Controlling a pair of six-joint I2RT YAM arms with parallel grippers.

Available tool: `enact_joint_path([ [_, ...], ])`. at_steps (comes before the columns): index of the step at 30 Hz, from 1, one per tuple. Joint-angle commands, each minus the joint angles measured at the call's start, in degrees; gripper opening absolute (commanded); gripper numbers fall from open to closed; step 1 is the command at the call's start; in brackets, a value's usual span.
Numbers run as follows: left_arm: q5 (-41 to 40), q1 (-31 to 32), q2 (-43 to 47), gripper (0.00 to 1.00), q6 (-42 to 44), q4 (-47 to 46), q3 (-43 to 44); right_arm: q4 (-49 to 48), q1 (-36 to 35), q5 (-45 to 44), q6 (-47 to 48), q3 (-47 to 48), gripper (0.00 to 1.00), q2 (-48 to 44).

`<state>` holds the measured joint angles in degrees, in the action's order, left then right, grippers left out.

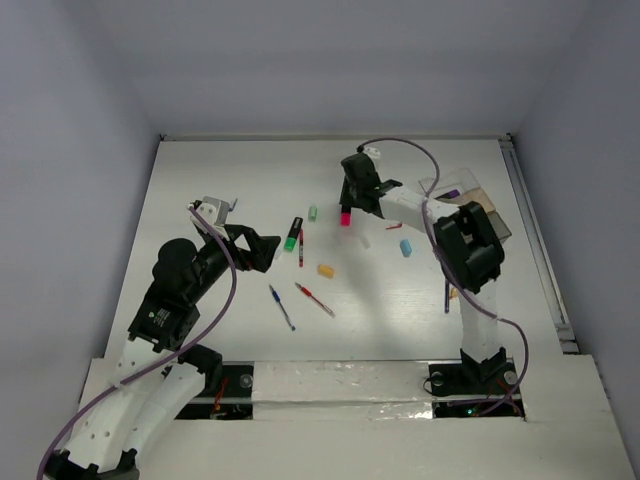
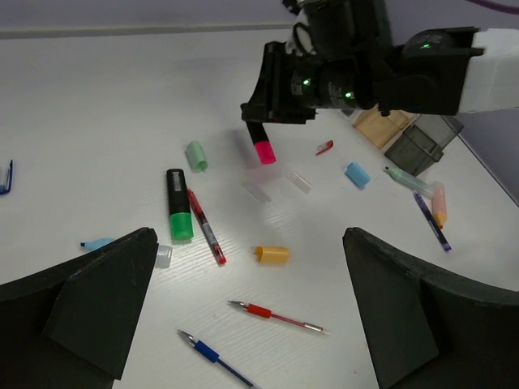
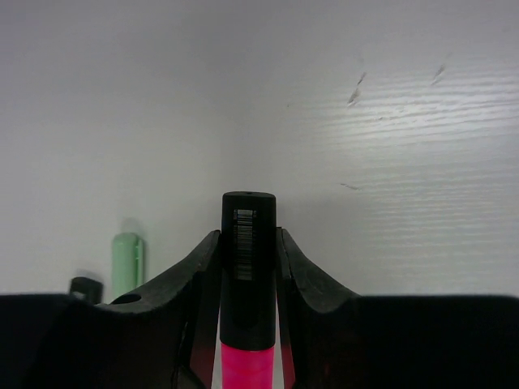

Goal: Sort the stationery into containers
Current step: Pick up the pen from the center of the board, then place the pen in the storage box.

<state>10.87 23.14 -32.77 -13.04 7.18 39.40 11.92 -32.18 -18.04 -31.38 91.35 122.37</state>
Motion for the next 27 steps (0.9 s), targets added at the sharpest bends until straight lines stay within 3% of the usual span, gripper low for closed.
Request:
enact_joint_path([
  [1,0.1,-0.3,0.5,0.99,-0.5,-2.0,2.2,-11.7,3.5,-2.8,-3.1,-3.7,0.24,-11.8],
  [7,0.6,-0.3,1.0,0.99,-0.4,-2.1,2.2,-18.0,15.0,-6.7,-3.5,-18.5,0.25,-24.3],
  [12,1.0,-0.3,0.6,0.99,-0.4,-2.3,2.2,-19.7,23.7,-6.8,-4.4,-23.8,0.24,-28.1],
  [18,1.1,-0.3,0.2,0.99,-0.4,-2.3,2.2,-21.5,26.4,-11.1,-3.9,-23.8,0.27,-25.4],
  [27,0.8,-0.3,-0.2,0.99,-0.2,-2.3,2.2,-22.2,27.4,-14.3,-10.9,-22.1,0.26,-20.2],
])
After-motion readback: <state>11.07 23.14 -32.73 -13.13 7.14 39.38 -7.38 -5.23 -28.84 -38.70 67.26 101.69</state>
